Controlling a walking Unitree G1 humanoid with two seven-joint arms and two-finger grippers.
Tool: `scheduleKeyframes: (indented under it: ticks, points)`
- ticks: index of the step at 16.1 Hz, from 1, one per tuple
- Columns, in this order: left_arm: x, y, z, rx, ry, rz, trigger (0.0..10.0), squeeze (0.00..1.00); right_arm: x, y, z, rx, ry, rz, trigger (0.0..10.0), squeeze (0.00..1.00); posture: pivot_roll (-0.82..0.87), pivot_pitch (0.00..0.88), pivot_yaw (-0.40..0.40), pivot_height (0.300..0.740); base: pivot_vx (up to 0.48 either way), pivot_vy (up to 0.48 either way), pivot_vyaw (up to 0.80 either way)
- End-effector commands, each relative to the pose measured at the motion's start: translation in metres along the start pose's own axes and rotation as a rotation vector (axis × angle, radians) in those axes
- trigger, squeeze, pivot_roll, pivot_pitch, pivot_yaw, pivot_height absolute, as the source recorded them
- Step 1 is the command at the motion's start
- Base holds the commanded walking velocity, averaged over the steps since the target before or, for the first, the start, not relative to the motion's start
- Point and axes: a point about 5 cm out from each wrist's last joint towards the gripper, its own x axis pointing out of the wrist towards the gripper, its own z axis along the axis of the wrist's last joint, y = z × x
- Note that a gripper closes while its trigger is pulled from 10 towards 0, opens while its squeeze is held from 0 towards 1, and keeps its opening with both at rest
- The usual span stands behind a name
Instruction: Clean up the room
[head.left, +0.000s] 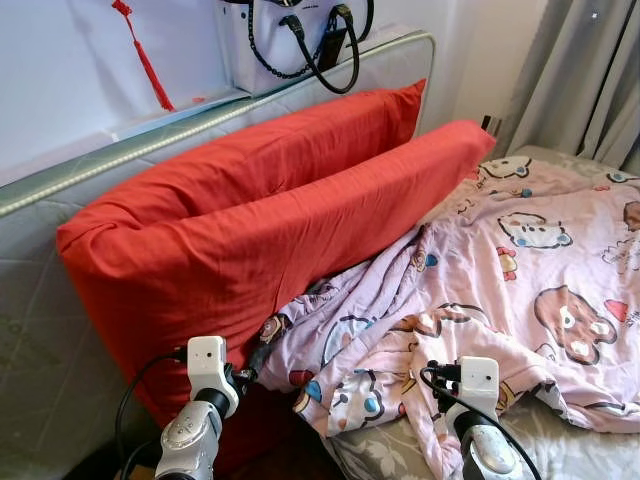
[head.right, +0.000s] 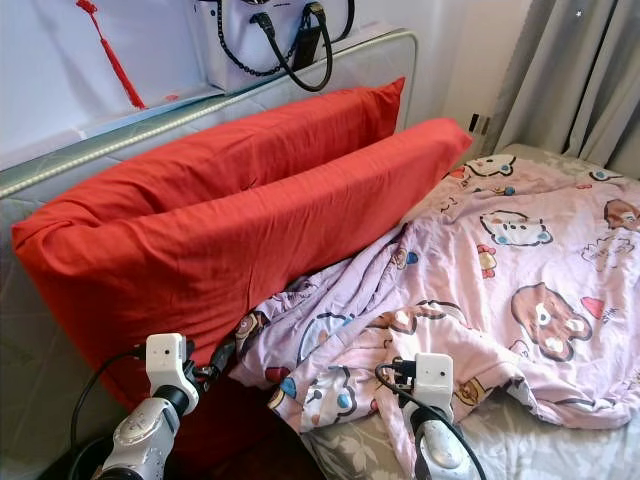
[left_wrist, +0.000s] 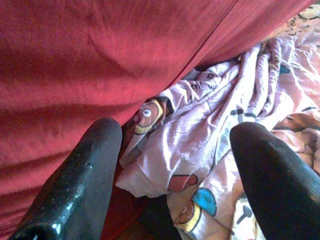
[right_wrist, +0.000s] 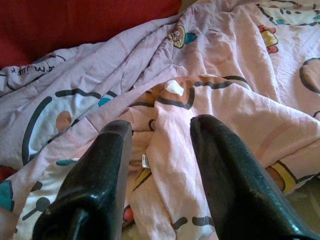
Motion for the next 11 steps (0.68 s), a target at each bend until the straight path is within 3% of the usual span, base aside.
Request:
scheduleKeyframes:
  ticks: [1,5,11]
  points:
    - [0.0011,0.0023,0.0044,-0.001,-0.017,0.002,10.0,0.0,0.0017,0.0005,0.0023,-0.007,-0.001,0.002,10.0,0.0,-0.02,0.0,0.029,0.7,0.0,0.0,0.0]
    - [0.002,0.0016,0.0061,-0.003,-0.024,-0.004,10.0,0.0,0.0008,0.0019,0.0041,0.014,-0.031,0.001,10.0,0.0,-0.01,0.0,0.026,0.7,0.0,0.0,0.0]
    - [0.0031,0.0016,0.0083,-0.005,-0.033,-0.002,10.0,0.0,0.0015,0.0045,0.0001,0.0,0.011,0.012,10.0,0.0,-0.01,0.0,0.025,0.685,0.0,0.0,0.0]
